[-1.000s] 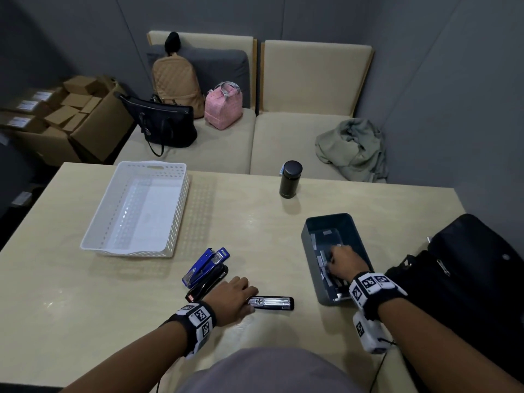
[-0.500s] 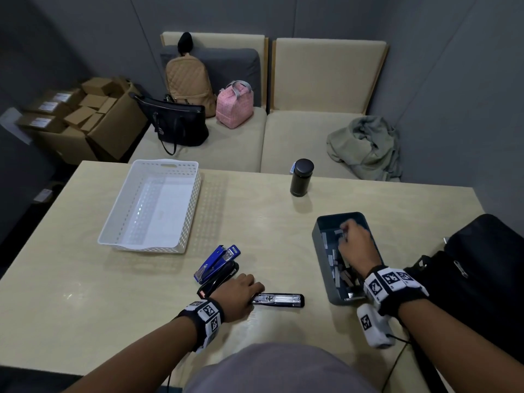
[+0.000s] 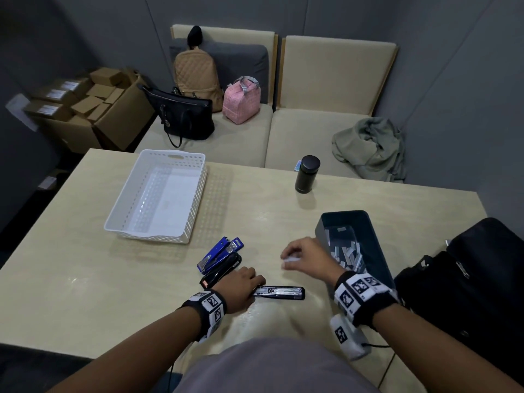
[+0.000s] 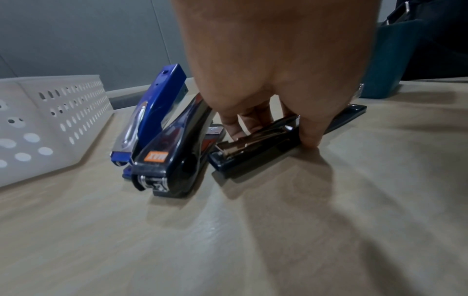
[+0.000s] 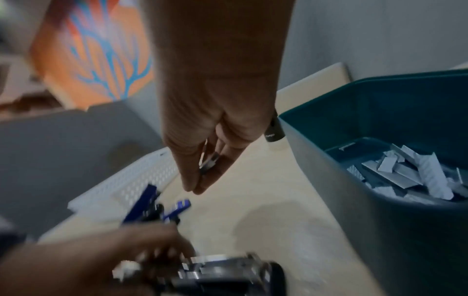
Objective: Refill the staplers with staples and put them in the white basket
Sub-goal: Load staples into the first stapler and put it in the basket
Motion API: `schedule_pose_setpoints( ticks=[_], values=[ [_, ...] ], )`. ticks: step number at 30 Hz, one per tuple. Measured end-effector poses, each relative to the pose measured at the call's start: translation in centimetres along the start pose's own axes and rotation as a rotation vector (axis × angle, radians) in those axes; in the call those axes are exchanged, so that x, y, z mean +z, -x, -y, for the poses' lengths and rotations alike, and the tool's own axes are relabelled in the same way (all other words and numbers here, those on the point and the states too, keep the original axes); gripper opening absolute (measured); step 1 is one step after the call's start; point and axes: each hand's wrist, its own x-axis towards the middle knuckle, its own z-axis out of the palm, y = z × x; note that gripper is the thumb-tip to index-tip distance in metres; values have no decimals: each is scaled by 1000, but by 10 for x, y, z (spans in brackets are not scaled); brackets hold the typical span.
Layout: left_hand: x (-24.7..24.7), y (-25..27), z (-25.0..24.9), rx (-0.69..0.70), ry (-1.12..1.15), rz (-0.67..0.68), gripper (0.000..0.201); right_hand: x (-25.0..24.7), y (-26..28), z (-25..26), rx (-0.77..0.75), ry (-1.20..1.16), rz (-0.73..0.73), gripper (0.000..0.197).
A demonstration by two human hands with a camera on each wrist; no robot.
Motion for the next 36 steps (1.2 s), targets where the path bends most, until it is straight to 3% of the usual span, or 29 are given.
schedule_pose_setpoints(
  ticks=[8,22,31,36],
  values=[
    [-6,-1,-5,-71,29,68,42,41,18,-26,15,474,93,26],
    [-7,-2,-12,-117,41,101,36,72,24,-28,41,705,42,28],
    [-2,3,-3,-28,26,68,37,87,24,-22,82,811,17,22],
    [-5,10,3,13,-3,87,40,87,26,-18,102,724,-13,28]
  ],
)
